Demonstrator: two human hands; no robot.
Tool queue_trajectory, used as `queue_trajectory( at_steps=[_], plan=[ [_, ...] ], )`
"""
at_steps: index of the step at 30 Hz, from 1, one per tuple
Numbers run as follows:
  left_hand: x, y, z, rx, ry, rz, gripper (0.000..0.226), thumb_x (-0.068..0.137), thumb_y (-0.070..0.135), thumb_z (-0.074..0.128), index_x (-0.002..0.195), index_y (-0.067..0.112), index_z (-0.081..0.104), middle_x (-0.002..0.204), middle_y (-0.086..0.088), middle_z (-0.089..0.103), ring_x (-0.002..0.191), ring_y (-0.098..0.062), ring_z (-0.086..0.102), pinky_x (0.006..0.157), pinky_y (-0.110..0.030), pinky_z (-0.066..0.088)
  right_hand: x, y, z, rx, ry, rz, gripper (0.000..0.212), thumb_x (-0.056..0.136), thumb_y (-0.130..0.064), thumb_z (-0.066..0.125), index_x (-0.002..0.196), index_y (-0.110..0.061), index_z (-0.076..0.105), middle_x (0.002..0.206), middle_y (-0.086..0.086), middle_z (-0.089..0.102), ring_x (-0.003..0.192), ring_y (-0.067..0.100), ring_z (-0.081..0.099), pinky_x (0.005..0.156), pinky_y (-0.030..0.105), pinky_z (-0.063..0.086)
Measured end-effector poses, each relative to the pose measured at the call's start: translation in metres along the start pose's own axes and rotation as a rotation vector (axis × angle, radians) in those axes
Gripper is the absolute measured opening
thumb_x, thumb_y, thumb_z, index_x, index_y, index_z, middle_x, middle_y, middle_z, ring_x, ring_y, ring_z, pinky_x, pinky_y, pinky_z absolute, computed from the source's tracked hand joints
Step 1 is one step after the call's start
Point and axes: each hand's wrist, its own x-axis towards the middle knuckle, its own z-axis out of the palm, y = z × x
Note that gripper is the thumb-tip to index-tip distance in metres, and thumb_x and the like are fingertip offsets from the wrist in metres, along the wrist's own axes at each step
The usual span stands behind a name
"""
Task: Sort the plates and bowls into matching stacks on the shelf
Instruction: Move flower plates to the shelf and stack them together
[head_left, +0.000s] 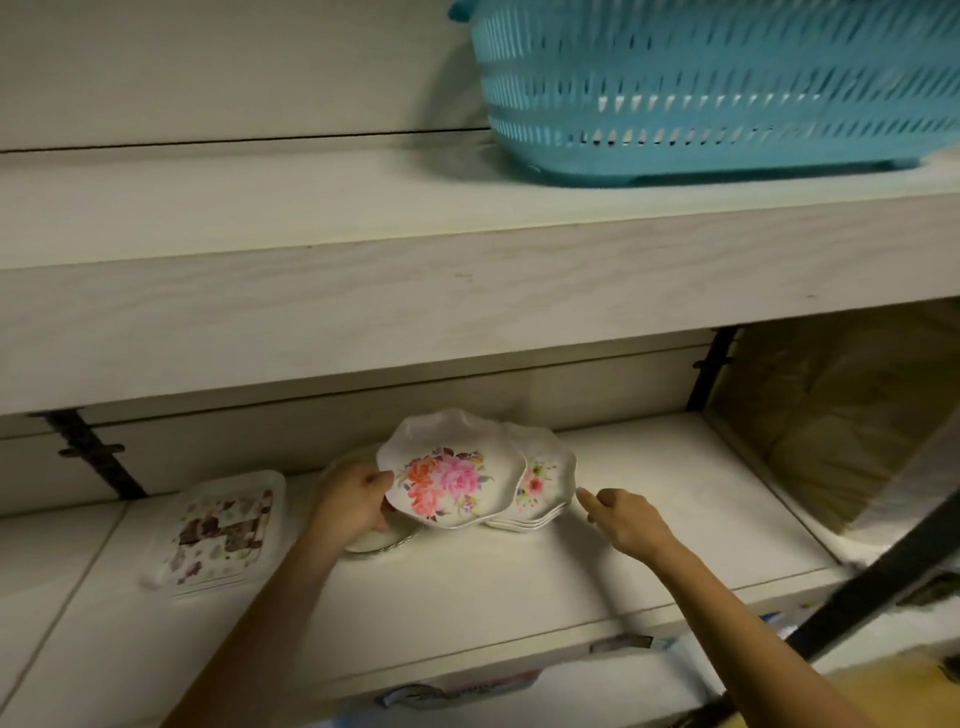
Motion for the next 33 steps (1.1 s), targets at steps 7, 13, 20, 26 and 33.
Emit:
queue_trajectory(
  at_steps=[7,13,20,26,33],
  plan=[
    [0.031,0.032,0.049,0.164,-0.098,0.061,0.032,0.091,0.016,0.044,0.060,0.010,0.054,0.039,0.004,0.051,0.039,-0.010,0.054,0.039,-0.019,0.041,-0.030,0.021,-0.019,0.023,-0.015,-0.040,0.047,0.096,-0.049,0.035,0.085,-0.011,0.062,0.087,0.003,0.062,0.083,0.023,0.058,0.075,0.031,0.043],
    [0.046,0.041,0.072,0.308,-0.158,0.070,0.035,0.092,0.021,0.044,0.059,0.012,0.052,0.043,0.003,0.050,0.058,-0.032,0.065,0.064,-0.027,0.047,-0.037,0.032,-0.033,0.046,0.015,-0.029,0.047,0.095,-0.049,0.035,0.084,-0.013,0.064,0.089,0.002,0.065,0.088,0.024,0.061,0.082,0.035,0.046],
    [0.057,0.039,0.071,0.463,-0.140,0.104,0.036,0.092,0.033,0.043,0.093,0.004,0.065,0.096,-0.015,0.072,0.091,-0.032,0.067,0.078,-0.034,0.049,-0.039,0.034,-0.034,0.069,0.014,-0.029,0.046,0.096,-0.047,0.035,0.087,-0.012,0.064,0.083,-0.003,0.059,0.080,0.018,0.057,0.072,0.027,0.041],
    [0.046,0.035,0.069,0.495,-0.048,0.183,0.038,0.096,0.037,0.036,0.097,0.007,0.060,0.101,-0.015,0.065,0.096,-0.031,0.060,0.075,-0.034,0.041,-0.039,0.023,-0.030,0.075,-0.017,-0.058,0.046,0.096,-0.047,0.037,0.090,-0.010,0.065,0.082,-0.002,0.061,0.083,0.023,0.060,0.076,0.032,0.046],
    [0.006,0.016,0.036,0.524,0.022,0.276,0.038,0.093,0.029,0.044,0.057,0.022,0.033,0.061,0.003,0.044,0.057,-0.012,0.040,0.053,-0.028,0.026,-0.037,-0.013,-0.015,-0.002,-0.094,-0.195,0.038,0.094,-0.046,0.039,0.091,-0.017,0.063,0.079,-0.005,0.069,0.068,0.012,0.067,0.078,0.033,0.053]
  ],
)
